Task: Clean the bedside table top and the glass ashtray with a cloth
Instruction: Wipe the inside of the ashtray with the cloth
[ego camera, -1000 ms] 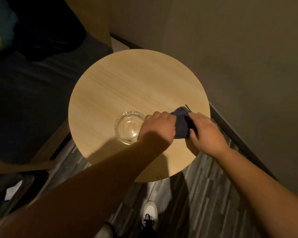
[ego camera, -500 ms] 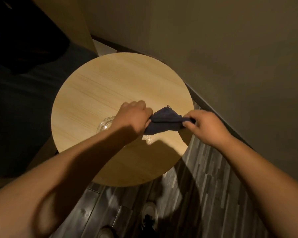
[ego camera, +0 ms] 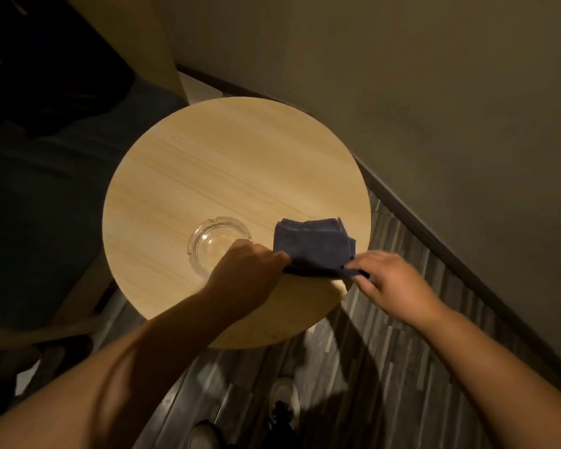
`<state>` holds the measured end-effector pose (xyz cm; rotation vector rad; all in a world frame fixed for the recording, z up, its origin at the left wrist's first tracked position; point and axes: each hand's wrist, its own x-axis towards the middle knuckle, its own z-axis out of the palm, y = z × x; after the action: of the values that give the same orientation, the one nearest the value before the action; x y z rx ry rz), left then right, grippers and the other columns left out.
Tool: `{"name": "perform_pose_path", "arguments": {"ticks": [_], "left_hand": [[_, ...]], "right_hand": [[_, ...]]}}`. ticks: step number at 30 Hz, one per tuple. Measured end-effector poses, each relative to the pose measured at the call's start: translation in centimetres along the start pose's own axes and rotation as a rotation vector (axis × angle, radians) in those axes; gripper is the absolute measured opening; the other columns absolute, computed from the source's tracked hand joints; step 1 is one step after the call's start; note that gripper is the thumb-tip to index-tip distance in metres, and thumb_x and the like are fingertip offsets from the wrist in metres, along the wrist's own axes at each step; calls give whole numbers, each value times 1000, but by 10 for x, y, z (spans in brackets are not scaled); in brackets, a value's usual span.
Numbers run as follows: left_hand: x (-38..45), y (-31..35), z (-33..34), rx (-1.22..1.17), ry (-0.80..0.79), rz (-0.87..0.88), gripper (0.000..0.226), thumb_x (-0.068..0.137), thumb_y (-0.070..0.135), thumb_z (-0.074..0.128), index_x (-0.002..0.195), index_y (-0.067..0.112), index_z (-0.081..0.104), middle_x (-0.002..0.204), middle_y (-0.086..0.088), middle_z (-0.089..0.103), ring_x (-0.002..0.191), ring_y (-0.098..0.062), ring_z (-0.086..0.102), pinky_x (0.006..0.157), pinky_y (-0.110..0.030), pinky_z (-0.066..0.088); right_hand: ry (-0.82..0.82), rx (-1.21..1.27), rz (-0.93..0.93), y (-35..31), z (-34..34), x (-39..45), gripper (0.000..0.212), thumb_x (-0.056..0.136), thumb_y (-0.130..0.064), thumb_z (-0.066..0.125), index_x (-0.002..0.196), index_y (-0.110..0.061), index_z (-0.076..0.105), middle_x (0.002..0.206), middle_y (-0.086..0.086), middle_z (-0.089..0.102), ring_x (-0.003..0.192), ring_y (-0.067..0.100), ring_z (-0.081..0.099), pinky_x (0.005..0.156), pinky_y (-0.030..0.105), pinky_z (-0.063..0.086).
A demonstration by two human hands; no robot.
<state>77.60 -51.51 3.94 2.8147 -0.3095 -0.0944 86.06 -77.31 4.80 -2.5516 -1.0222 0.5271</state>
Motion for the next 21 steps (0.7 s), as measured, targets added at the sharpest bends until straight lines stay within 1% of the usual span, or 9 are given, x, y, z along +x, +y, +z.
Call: {"name": "perform_pose_path", "arguments": {"ticks": [2,4,5,6,8,9,12,16,21], "left_hand": [[-4,-3,6,-13,-10,-11,9,89,23,62,88,15,65,56,-1,58,46,-15,54,60,-36,53],[7,-5,0,29,16,-40,22,93,27,50,90,14,67,59,-2,59,47,-16,53,55,-31,51],[15,-6,-4,122,66,-15,25,94,27,46,94,13,68,65,-3,61,50,-17,55,57,-30,49],[25,-8,-8,100,32,-46,25,96,27,44,102,15,65,74,-3,64,60,-20,59,66,-33,47],[47,-10,-15,-39,-55,-208,25,99,31,40,117,20,54,92,-3,67,84,-25,61,84,-38,36],[56,-11,-13,-98,-97,-294,24,99,33,40,118,21,51,96,-3,67,90,-26,60,87,-39,32],[75,-15,0,40,-83,-378,23,98,34,43,115,19,51,97,-4,67,92,-28,59,87,-40,32],[81,-18,8,177,-75,-440,21,98,34,44,112,19,52,100,-3,65,99,-26,54,86,-38,31],[79,-18,12,222,-98,-427,22,99,34,42,115,22,53,111,-3,60,107,-26,49,88,-39,29]], "right_hand": [[-54,123,77,0,5,-3,27,92,-22,58,118,-27,61,105,-6,67,93,9,61,82,30,48],[-1,255,167,-2,1,6,25,93,-24,55,119,-25,56,98,-8,64,85,7,60,75,27,48],[40,306,214,-3,-2,14,22,94,-25,55,116,-24,54,92,-9,62,82,7,59,72,26,47],[78,330,255,-1,-4,23,18,94,-25,55,112,-23,53,88,-9,61,80,8,59,69,26,46],[131,304,333,3,-5,41,12,93,-27,57,103,-21,55,84,-5,61,78,14,59,68,30,46],[153,280,374,5,-3,50,11,92,-27,58,99,-20,56,85,-3,62,79,17,59,69,32,46],[209,226,456,10,5,66,10,90,-28,61,93,-18,57,86,2,64,79,20,58,67,30,43],[277,165,452,10,16,76,11,90,-27,61,92,-17,57,85,1,63,75,20,57,62,28,40],[313,31,426,9,24,77,14,92,-28,58,95,-14,59,100,8,58,83,25,54,66,30,38]]}}
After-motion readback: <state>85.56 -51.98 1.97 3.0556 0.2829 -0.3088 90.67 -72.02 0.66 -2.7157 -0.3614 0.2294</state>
